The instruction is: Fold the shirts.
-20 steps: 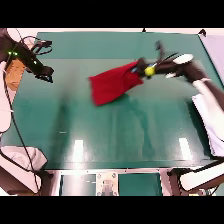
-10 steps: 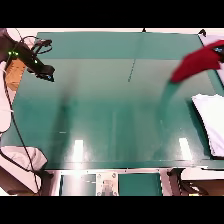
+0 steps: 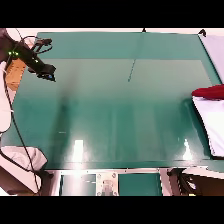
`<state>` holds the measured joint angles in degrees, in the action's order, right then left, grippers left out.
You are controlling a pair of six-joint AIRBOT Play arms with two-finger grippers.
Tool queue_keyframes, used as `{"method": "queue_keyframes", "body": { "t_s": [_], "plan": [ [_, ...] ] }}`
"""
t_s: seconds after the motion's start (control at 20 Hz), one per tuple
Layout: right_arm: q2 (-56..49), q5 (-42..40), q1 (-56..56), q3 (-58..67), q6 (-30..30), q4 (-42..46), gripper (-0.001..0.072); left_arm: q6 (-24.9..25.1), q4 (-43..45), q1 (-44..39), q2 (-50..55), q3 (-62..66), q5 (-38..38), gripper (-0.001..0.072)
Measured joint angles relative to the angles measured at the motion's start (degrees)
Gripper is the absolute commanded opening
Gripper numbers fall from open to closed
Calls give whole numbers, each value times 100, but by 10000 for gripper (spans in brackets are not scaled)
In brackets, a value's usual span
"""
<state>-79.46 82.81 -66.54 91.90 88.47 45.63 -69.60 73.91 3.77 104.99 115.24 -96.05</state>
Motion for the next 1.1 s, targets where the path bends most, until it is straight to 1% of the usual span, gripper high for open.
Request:
{"method": "queue_keyframes", "body": {
  "t_s": [0.2,0.4,0.45,0.5,0.55,0.65,0.7,0.75,0.8,0.95,1.1],
  "plan": [
    [142,610,-210,-127,400,1609,14,-35,-92,-2,0,0,-44,20],
    [177,903,-267,-824,708,3141,17,-39,-133,-2,0,0,-59,20],
    [184,927,-273,-1067,798,3434,135,-39,-136,-2,0,0,-59,20],
    [184,953,-282,-1316,887,3729,423,-42,-140,-2,0,0,-59,20],
    [181,964,-289,-1561,966,4041,596,-42,-149,-2,0,0,-59,20],
    [146,973,-297,-1882,1067,4385,595,-42,-149,-2,0,0,-57,20],
    [140,975,-278,-1954,1106,4463,562,-46,-151,-2,0,0,-57,20],
    [129,975,-240,-1965,1134,4487,391,-52,-151,-2,0,-2,-57,20],
    [120,975,-173,-1926,1147,4406,107,-57,-151,-2,0,-2,-57,20],
    [118,879,289,-1561,1040,3580,38,-188,-153,-2,-31,-2,-63,19],
    [264,601,1198,-1248,798,2667,15,-363,-229,-2,-201,-109,-138,19]
  ]
}}
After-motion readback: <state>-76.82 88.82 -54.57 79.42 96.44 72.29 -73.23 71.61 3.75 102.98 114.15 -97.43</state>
